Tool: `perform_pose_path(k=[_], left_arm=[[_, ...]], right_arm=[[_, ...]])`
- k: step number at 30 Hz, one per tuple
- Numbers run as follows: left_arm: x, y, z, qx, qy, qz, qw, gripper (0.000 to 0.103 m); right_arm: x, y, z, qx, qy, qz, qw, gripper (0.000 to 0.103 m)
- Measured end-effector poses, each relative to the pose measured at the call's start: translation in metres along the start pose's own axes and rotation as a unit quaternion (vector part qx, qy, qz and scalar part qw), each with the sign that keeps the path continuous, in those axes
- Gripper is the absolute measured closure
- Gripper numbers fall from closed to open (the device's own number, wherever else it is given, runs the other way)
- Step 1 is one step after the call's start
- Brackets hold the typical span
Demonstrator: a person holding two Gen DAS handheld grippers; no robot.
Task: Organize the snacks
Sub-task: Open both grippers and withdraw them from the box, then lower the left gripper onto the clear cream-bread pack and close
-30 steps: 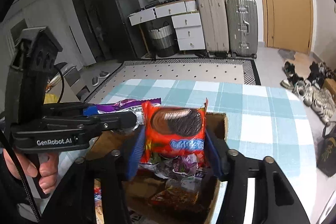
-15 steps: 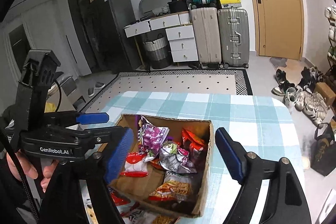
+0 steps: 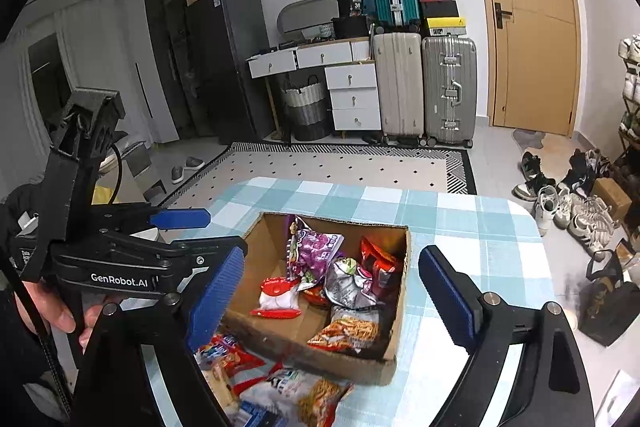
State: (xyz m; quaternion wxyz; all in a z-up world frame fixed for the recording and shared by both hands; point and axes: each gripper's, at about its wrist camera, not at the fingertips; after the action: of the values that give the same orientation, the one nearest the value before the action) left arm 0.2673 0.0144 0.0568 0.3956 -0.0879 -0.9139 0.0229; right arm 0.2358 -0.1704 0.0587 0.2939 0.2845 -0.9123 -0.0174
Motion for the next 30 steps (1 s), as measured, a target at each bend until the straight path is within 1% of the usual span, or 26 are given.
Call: perform_pose_path(k=[10, 13, 18, 24, 26, 30], left_arm=[[0.052, -0.005, 0.028, 0.000, -0.024, -0.025, 0.9994, 0.020], [0.068, -0.004, 0.040, 0.006, -0.036, -0.028, 0.9989, 0.018], [0.087, -0.001, 0.060, 0.018, -0.041, -0.038, 0.9983, 0.017], [0.105, -0.001, 0.086, 0.019, -0.047, -0.050, 0.9975, 0.009], [0.113, -0.001, 0.096, 0.021, -0.054, -0.055, 0.9968, 0.003], [0.119, 0.000, 0.110, 0.025, -0.056, -0.056, 0.9965, 0.002]], right_arm=[[0.052, 0.028, 0.013, 0.012, -0.026, 0.004, 1.000, 0.009], [0.062, 0.037, 0.018, 0.015, -0.030, 0.003, 0.999, 0.009], [0.079, 0.053, 0.031, 0.009, -0.042, -0.005, 0.999, 0.009], [0.092, 0.071, 0.049, 0.011, -0.046, -0.008, 0.999, 0.008], [0.095, 0.075, 0.055, 0.010, -0.046, -0.007, 0.999, 0.008], [0.099, 0.081, 0.066, 0.007, -0.047, -0.009, 0.999, 0.008]])
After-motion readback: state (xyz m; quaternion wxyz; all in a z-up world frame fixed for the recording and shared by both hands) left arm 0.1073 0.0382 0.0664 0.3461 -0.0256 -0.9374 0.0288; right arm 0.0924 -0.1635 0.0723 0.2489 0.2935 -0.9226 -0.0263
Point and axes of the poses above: each gripper's, at about its wrist camera, not at the fingertips, and x roughly against the way its jaws point, y to its left, z to its underside, and after that the axes turned 4 degrees about -z, right-handed
